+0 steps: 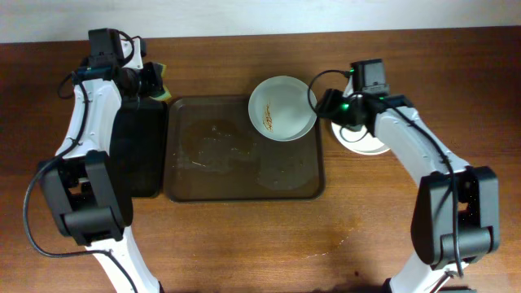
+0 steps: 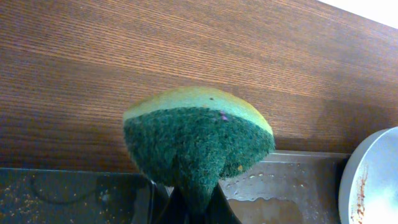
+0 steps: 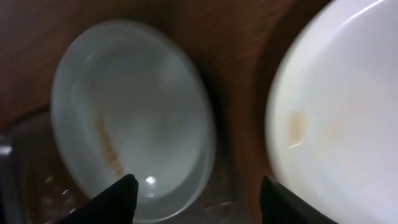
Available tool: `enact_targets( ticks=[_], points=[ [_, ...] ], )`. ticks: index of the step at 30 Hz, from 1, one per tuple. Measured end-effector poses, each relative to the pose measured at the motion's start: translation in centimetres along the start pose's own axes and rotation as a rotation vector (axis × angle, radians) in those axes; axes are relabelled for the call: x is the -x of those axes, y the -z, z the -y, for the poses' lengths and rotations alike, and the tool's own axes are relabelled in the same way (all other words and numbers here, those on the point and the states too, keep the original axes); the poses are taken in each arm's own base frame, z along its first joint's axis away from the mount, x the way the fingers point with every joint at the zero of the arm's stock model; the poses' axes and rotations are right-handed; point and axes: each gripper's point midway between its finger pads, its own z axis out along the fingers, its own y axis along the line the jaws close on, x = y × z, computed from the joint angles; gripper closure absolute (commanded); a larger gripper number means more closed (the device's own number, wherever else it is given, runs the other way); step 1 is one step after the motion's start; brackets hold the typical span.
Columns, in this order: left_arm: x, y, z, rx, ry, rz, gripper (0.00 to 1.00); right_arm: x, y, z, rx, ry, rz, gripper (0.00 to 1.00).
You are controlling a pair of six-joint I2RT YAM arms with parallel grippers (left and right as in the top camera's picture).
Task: Clean dirty plates on tray and stack at the side
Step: 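Grasp the back plate rim with the right gripper and lift it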
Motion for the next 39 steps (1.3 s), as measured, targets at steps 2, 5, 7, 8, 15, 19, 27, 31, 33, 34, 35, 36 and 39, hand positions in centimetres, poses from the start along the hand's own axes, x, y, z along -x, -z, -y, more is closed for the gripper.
enact_targets(
  ticks=[2, 5, 7, 8, 15, 19, 27, 31, 33, 34, 35, 36, 39],
  points=[
    [-0.1, -0.1, 0.2, 0.005, -0.004, -0.004, 0.99, -1.0, -0.4, -1.0, -0.014, -0.03, -0.008, 0.47],
    [-0.2, -0.1, 0.3, 0.006, -0.007, -0.005, 0.99, -2.3, -1.6, -1.8, -0.043, -0.068, -0.023, 0.5],
    [-0.2, -0.1, 0.3, 0.007, -0.007, -0.005, 0.99, -2.9, -2.7, -1.2, -0.07, -0.098, -0.041, 0.53],
    [-0.2, -0.1, 0.3, 0.006, -0.007, -0.006, 0.99, -3.1, -3.4, -0.8, -0.085, -0.112, -0.053, 0.55],
    [-0.7, -0.2, 0.5, 0.006, -0.006, -0.024, 0.99, -4.8, -6.3, 0.4, -0.121, -0.167, -0.129, 0.94],
    [-0.7, -0.2, 0.5, 0.006, -0.006, -0.025, 0.99, -6.7, -6.5, -1.7, -0.123, -0.133, -0.201, 0.96],
    [-0.7, -0.2, 0.5, 0.007, -0.006, -0.024, 0.99, -13.4, -5.0, -7.9, -0.113, 0.122, -0.353, 0.35],
    [-0.7, -0.2, 0.5, 0.008, -0.006, -0.024, 0.99, -10.5, -4.4, -11.6, -0.013, 0.352, -0.28, 0.35],
    [-0.7, -0.2, 0.5, 0.009, -0.006, -0.025, 0.99, -8.8, -4.8, -12.6, 0.01, 0.457, -0.253, 0.38],
    [-0.7, -0.2, 0.5, 0.009, -0.006, -0.024, 0.99, -8.4, -5.5, -12.6, 0.007, 0.499, -0.257, 0.45],
    [-0.7, -0.2, 0.5, 0.01, -0.006, -0.024, 0.99, -8.4, -6.4, -12.4, 0.003, 0.538, -0.265, 0.49],
    [-0.7, -0.2, 0.5, 0.01, -0.005, -0.025, 0.99, -9.0, -7.4, -11.7, -0.008, 0.568, -0.29, 0.51],
    [-1.2, -0.2, 0.4, 0.012, 0.001, -0.045, 0.99, -9.9, -9.2, -10.5, -0.028, 0.601, -0.328, 0.65]
  ],
)
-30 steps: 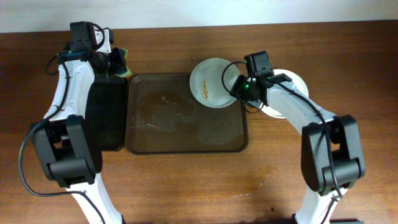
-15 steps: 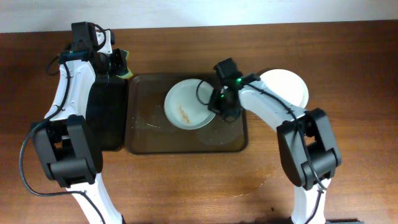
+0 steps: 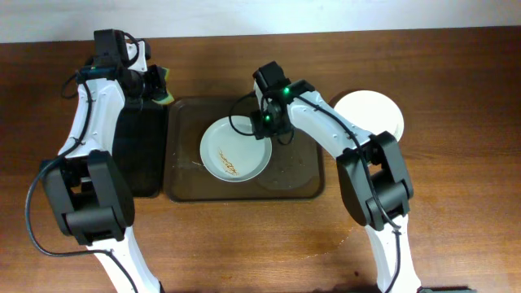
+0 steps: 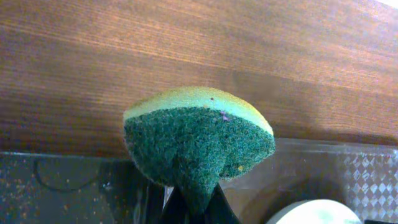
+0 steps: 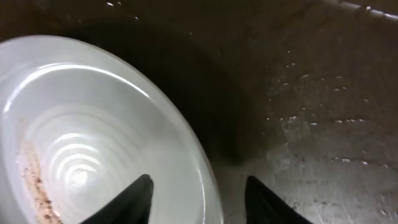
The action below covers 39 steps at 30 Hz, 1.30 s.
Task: Clean dirty plates on tray and stack at the side
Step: 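Grasp the back plate rim with the right gripper and lift it, then scrub the third plate with the sponge in the left gripper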
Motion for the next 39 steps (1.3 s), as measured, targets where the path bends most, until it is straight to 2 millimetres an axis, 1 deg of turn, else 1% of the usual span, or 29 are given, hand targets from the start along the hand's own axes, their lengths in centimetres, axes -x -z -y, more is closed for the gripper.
enact_targets(
  ticks=[1, 2, 4, 6, 8, 9, 10, 11, 12, 14, 16, 18, 19, 21, 22, 26, 27, 30, 32, 33, 35, 36, 37, 38, 39],
  points=[
    [-0.1, 0.0, 0.0, 0.001, 0.001, -0.004, 0.99, -0.1, -0.1, 0.0, -0.001, 0.004, -0.003, 0.86],
    [-0.1, 0.0, 0.0, 0.0, 0.001, -0.004, 0.99, -0.1, -0.3, 0.1, -0.001, 0.01, -0.005, 0.96],
    [-0.1, 0.0, 0.0, 0.001, 0.001, -0.005, 0.99, -0.2, -0.5, 0.1, 0.001, 0.008, -0.011, 0.96],
    [-0.1, 0.0, 0.0, 0.0, 0.002, -0.005, 0.99, -0.2, -0.4, 0.1, 0.001, -0.039, -0.013, 0.96],
    [-0.4, 0.0, 0.0, 0.002, 0.005, -0.016, 0.99, -0.7, -0.3, -0.2, 0.016, -0.189, -0.036, 0.96],
    [-0.6, 0.0, -0.1, 0.003, 0.007, -0.024, 0.99, -0.4, -0.3, -0.5, 0.025, -0.272, -0.026, 0.96],
    [-0.7, 0.0, -0.1, 0.003, 0.009, -0.03, 0.99, 0.5, -0.4, -1.0, 0.044, -0.326, 0.009, 0.96],
    [-0.8, 0.0, -0.1, 0.003, 0.009, -0.03, 0.99, 0.9, -0.4, -1.3, 0.054, -0.358, 0.023, 0.92],
    [-0.8, 0.0, -0.1, 0.004, 0.01, -0.033, 0.99, 0.9, -0.5, -1.6, 0.054, -0.385, 0.027, 0.78],
    [-0.9, 0.0, -0.1, 0.004, 0.011, -0.036, 0.99, 0.7, -0.6, -1.9, 0.042, -0.412, 0.025, 0.72],
    [-0.9, 0.0, -0.1, 0.004, 0.011, -0.037, 0.99, 0.8, -0.6, -2.0, 0.042, -0.424, 0.031, 0.73],
    [-1.0, 0.0, -0.1, 0.004, 0.013, -0.042, 0.99, 0.9, -1.3, -1.9, 0.041, -0.43, 0.035, 0.78],
    [-1.3, 0.0, -0.1, 0.002, 0.016, -0.052, 0.99, 1.0, -2.2, -2.0, 0.056, -0.433, 0.031, 0.82],
    [-1.7, 0.0, 0.2, -0.002, 0.017, -0.068, 0.99, 1.3, -2.4, -2.2, 0.074, -0.431, 0.038, 0.94],
    [-2.1, 0.0, 0.3, -0.002, 0.018, -0.084, 0.99, 1.3, -2.4, -2.3, 0.08, -0.427, 0.037, 0.96],
    [-3.8, -0.5, 2.8, -0.018, -0.016, -0.145, 0.99, 1.2, -2.5, -2.5, 0.093, -0.433, 0.028, 0.96],
    [-4.2, -0.7, 3.8, -0.026, -0.037, -0.156, 0.99, 1.2, -2.5, -2.6, 0.094, -0.433, 0.028, 0.96],
    [-5.5, -1.5, 7.8, -0.058, -0.14, -0.178, 0.99, 1.2, -2.5, -2.6, 0.097, -0.433, 0.025, 0.96],
    [-6.0, -2.0, 8.9, -0.039, -0.184, -0.176, 0.99, 1.1, -2.5, -2.7, 0.103, -0.434, 0.019, 0.96],
    [-6.4, -2.4, 8.6, -0.011, -0.195, -0.181, 0.99, 1.1, -2.5, -2.6, 0.107, -0.438, 0.016, 0.96],
    [-7.1, -3.4, 7.2, 0.049, -0.202, -0.181, 0.99, 1.1, -2.5, -2.5, 0.117, -0.442, 0.011, 0.96],
    [-7.2, -4.4, 6.2, 0.09, -0.209, -0.162, 0.99, 1.1, -2.5, -2.5, 0.121, -0.446, 0.008, 0.96],
    [-8.8, -6.3, 4.4, 0.143, -0.211, -0.187, 0.99, 1.0, -2.4, -2.4, 0.122, -0.447, 0.006, 0.96],
    [-9.2, -6.9, 4.0, 0.152, -0.211, -0.188, 0.99, 1.0, -2.4, -2.5, 0.125, -0.447, 0.004, 0.96],
    [-9.7, -7.9, 3.5, 0.156, -0.218, -0.172, 0.99, 1.0, -2.5, -2.5, 0.125, -0.447, 0.004, 0.96]
  ],
)
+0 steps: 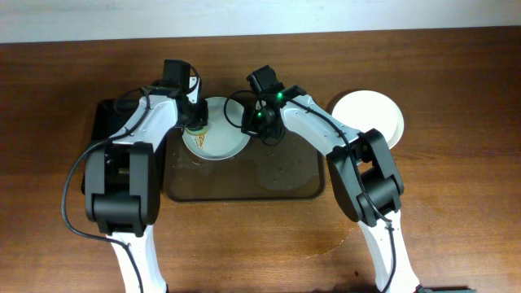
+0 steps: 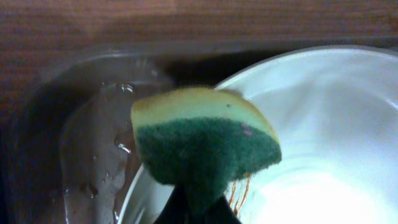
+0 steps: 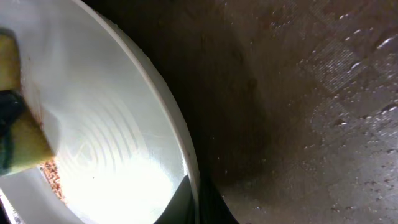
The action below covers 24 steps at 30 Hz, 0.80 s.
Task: Clean dirty plates on tray and stack at the side
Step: 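Scrub the third plate with the sponge in the left gripper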
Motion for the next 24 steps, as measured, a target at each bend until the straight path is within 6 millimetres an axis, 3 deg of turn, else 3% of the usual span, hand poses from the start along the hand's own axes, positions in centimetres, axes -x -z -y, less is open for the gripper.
enact_targets(
  ticks=[6, 10, 12, 14, 16, 19, 22, 24],
  points=[
    [-1.5, 0.0, 1.3, 0.03, -0.056, 0.006, 0.99, 0.0, 0.0, 0.0, -0.001, 0.0, -0.001, 0.96],
    [-4.8, 0.7, 5.2, -0.04, -0.231, -0.107, 0.99, 0.0, 0.0, 0.0, 0.0, -0.001, 0.0, 0.96],
    [-4.9, 0.7, 6.5, -0.093, -0.27, -0.098, 0.99, 0.0, -0.1, 0.0, 0.0, -0.006, -0.001, 0.96],
    [-3.1, 0.3, 6.6, -0.126, -0.266, -0.017, 0.99, 0.0, 0.0, 0.0, 0.001, -0.008, -0.001, 0.96],
    [-1.1, -0.2, 6.1, -0.144, -0.225, 0.069, 0.99, 0.0, -0.1, 0.0, 0.002, -0.008, -0.002, 0.96],
    [1.8, -0.7, 2.2, -0.12, -0.123, 0.171, 0.99, 0.0, -0.1, 0.0, 0.002, -0.008, -0.002, 0.96],
    [0.2, -0.5, 0.0, -0.094, -0.053, 0.088, 0.99, 0.0, -0.1, 0.0, 0.002, -0.008, -0.002, 0.96],
    [-2.2, 0.4, -1.0, -0.053, -0.027, -0.027, 0.99, 0.0, -0.1, 0.0, 0.002, -0.007, -0.001, 0.96]
  ],
)
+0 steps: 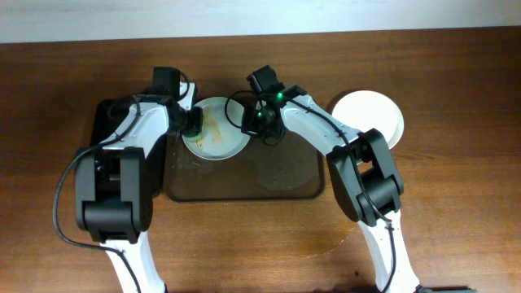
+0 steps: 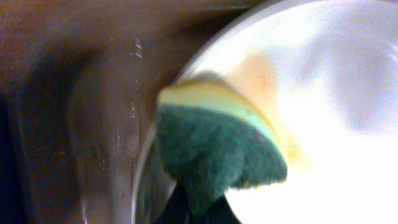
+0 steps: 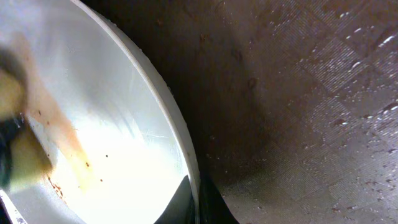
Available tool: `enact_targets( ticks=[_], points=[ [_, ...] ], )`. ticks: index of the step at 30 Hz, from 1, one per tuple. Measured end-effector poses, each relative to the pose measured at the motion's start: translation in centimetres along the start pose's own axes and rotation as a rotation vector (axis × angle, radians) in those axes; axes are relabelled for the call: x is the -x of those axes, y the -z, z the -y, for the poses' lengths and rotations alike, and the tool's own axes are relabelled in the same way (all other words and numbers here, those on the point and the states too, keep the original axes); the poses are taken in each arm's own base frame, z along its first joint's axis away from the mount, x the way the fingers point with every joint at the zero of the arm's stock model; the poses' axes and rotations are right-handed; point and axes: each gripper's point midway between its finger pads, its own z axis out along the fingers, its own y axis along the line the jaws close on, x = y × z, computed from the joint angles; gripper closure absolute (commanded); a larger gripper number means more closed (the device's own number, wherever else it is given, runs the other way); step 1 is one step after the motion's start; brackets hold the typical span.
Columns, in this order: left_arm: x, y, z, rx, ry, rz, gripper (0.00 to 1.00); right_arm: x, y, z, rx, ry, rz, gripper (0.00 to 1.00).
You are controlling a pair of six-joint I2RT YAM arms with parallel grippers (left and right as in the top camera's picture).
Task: Clean dirty plates on tray and stack at the side
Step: 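Scrub the third plate with the sponge in the left gripper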
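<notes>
A dirty white plate (image 1: 218,130) lies at the back left of the dark tray (image 1: 285,183), with a brown smear across its inside (image 3: 62,134). My right gripper (image 1: 257,124) is shut on the plate's right rim (image 3: 186,168). My left gripper (image 1: 192,120) is shut on a yellow and green sponge (image 2: 217,140), which presses on the plate's left side; the same sponge (image 3: 18,155) shows at the left edge of the right wrist view. A clean white plate (image 1: 370,115) rests on the table right of the tray.
A black mat (image 1: 110,155) lies left of the tray. The wet tray floor (image 3: 298,93) carries droplets and crumbs. Bare wooden table (image 1: 260,244) stretches in front of the tray.
The sponge has shifted a little to the left on the plate and the crumb line is now a brown smear. The right gripper still holds the rim in the same place.
First the left gripper held the sponge behind the tray while the right gripper stood open between the two plates. Then the dirty plate sat mid-tray with the right gripper open at its rim. Later both grippers met at the plate, sponge on it; now it is smeared.
</notes>
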Motion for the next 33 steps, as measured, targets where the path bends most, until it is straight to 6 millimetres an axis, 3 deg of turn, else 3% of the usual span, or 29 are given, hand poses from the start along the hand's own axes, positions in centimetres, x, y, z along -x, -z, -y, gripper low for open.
enact_targets(
  ticks=[3, 6, 8, 11, 13, 16, 19, 20, 22, 25, 26, 27, 30, 33],
  points=[
    [-3.5, 0.9, 0.8, 0.002, 0.003, -0.146, 0.99, 0.0, 0.0, 0.0, 0.001, 0.001, 0.002, 0.96],
    [-4.4, 0.9, 2.9, -0.068, -0.051, -0.175, 0.99, 0.1, 0.0, 0.0, 0.002, 0.001, 0.002, 0.96],
    [-4.1, 0.6, 5.6, -0.169, -0.129, -0.142, 0.99, 0.1, 0.0, 0.0, 0.002, 0.001, 0.002, 0.96],
    [-0.8, -0.5, 7.5, -0.227, -0.208, 0.023, 0.99, 0.1, 0.0, 0.0, 0.002, 0.001, 0.002, 0.96],
    [1.6, -1.3, 7.0, -0.185, -0.221, 0.131, 0.99, 0.1, 0.0, 0.0, 0.002, 0.001, 0.002, 0.96],
    [3.5, -1.7, 4.2, -0.016, -0.137, 0.205, 0.99, 0.1, 0.0, 0.0, 0.002, 0.01, 0.002, 0.96],
    [2.5, -1.5, 1.4, 0.141, -0.049, 0.15, 0.99, 0.1, 0.0, 0.0, 0.002, 0.015, 0.003, 0.96],
    [1.3, -1.0, 0.5, 0.196, -0.019, 0.093, 0.99, 0.1, 0.0, 0.0, 0.002, 0.015, 0.003, 0.96],
    [-0.4, -0.5, 0.1, 0.212, -0.02, 0.016, 0.99, 0.1, 0.0, 0.0, 0.002, 0.015, 0.003, 0.96],
    [-2.7, -0.2, 2.1, 0.06, -0.113, -0.087, 1.0, 0.1, 0.0, 0.0, 0.003, 0.015, 0.004, 0.96],
    [-3.1, -0.2, 3.3, -0.033, -0.151, -0.101, 0.99, 0.1, 0.0, 0.0, 0.003, 0.016, 0.004, 0.96],
    [-3.5, -0.1, 6.0, -0.192, -0.201, -0.099, 0.99, 0.1, 0.0, 0.0, 0.003, 0.015, 0.004, 0.96],
    [-2.7, -0.4, 8.7, -0.361, -0.25, -0.033, 0.99, 0.1, 0.0, 0.0, 0.003, 0.015, 0.004, 0.96],
    [-0.4, -1.0, 9.2, -0.412, -0.259, 0.083, 0.99, 0.1, 0.0, 0.0, 0.003, 0.015, 0.004, 0.96]
  ],
)
